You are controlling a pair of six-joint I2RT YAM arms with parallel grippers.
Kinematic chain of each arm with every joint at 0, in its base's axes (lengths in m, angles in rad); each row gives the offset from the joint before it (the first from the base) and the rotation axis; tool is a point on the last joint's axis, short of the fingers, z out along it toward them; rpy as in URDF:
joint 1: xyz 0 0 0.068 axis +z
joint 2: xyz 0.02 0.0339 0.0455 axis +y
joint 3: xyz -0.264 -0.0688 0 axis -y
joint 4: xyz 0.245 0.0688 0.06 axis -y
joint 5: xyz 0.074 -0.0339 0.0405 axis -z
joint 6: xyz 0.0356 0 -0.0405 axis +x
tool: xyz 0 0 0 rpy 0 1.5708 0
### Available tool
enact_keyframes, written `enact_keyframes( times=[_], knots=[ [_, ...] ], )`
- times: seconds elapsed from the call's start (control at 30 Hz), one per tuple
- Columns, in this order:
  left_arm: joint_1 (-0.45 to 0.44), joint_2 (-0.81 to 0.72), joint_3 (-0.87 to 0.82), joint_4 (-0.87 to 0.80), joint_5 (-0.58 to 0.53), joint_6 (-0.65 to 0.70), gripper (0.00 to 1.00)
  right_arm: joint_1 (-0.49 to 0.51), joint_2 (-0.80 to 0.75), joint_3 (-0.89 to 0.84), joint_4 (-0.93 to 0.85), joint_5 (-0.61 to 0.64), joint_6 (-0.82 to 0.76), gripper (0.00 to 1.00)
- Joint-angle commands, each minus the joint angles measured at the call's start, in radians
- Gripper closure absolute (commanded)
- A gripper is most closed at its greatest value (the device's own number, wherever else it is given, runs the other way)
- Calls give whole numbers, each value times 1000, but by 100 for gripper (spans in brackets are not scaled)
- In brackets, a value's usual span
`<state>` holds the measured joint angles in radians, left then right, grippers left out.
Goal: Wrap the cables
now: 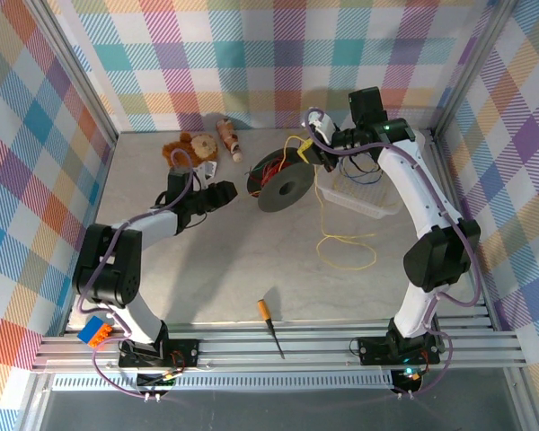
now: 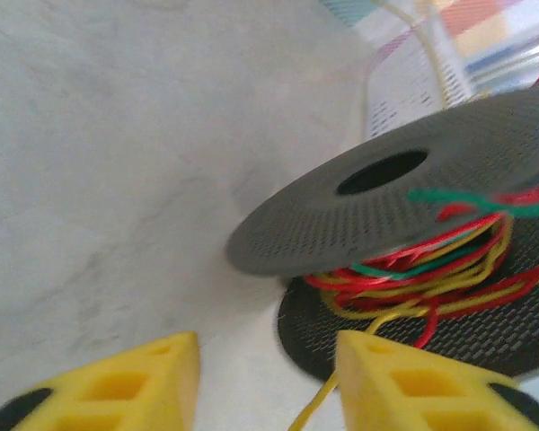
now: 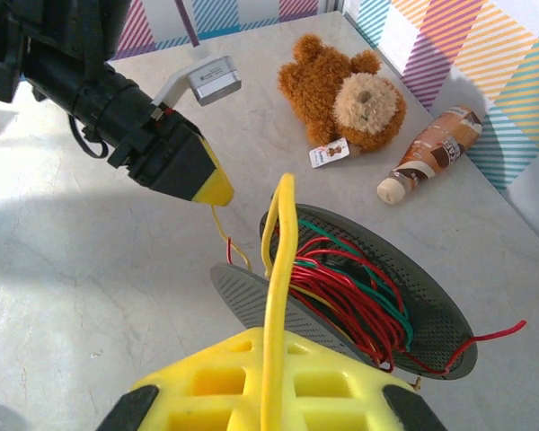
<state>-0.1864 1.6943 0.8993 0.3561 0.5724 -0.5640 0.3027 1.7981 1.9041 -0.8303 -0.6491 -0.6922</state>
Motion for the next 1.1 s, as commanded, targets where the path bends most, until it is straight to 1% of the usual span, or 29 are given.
enact_keyframes(
  times=[0.0, 0.03, 0.1, 0.17, 0.2, 0.27, 0.37, 0.43, 0.5, 0.57, 0.63, 0.67, 0.73, 0.8, 0.9, 1.0, 1.03, 1.07],
  knots=[
    [13, 22, -26, 208, 99, -127, 84, -14, 4, -14, -1, -48, 8, 100],
    [16, 17, -34, 200, 81, -123, 88, -16, 3, -18, -1, -48, 8, 100],
    [23, 4, -45, 194, 68, -117, 100, -22, 0, -23, -3, -51, 10, 100],
    [40, -14, -61, 197, 55, -131, 100, -38, -3, -29, 3, -43, 35, 100],
    [53, -22, -80, 226, 51, -156, 100, -45, -6, -30, 3, -38, 48, 100],
    [89, -41, -123, 305, 58, -234, 100, -66, -15, -37, 12, -8, 100, 100],
    [143, -60, -155, 360, 72, -339, 100, -102, -39, -59, 59, 74, 214, 100],
    [178, -61, -184, 456, 85, -437, 100, -131, -52, -72, 89, 150, 294, 100],
    [200, -47, -202, 581, 106, -542, 100, -146, -51, -71, 89, 213, 338, 100],
    [208, -24, -204, 694, 126, -639, 100, -154, -39, -63, 70, 253, 358, 100],
    [208, -7, -193, 759, 136, -698, 100, -157, -14, -43, 20, 259, 351, 100],
    [206, -4, -185, 755, 138, -699, 100, -156, -3, -36, 6, 250, 353, 100],
    [198, -7, -170, 697, 128, -665, 100, -157, 16, -34, -14, 209, 355, 100],
    [186, -15, -157, 638, 114, -623, 100, -157, 32, -37, -16, 218, 379, 100],
    [158, -33, -127, 569, 101, -577, 100, -159, 57, -14, -28, 308, 438, 100],
    [168, -82, -128, 499, 63, -543, 100, -184, 32, -22, 28, 457, 584, 100],
    [173, -101, -129, 467, 49, -525, 100, -195, 34, -10, 19, 502, 635, 100],
    [173, -112, -127, 438, 49, -503, 100, -204, 40, 3, 9, 519, 650, 100]
  ],
)
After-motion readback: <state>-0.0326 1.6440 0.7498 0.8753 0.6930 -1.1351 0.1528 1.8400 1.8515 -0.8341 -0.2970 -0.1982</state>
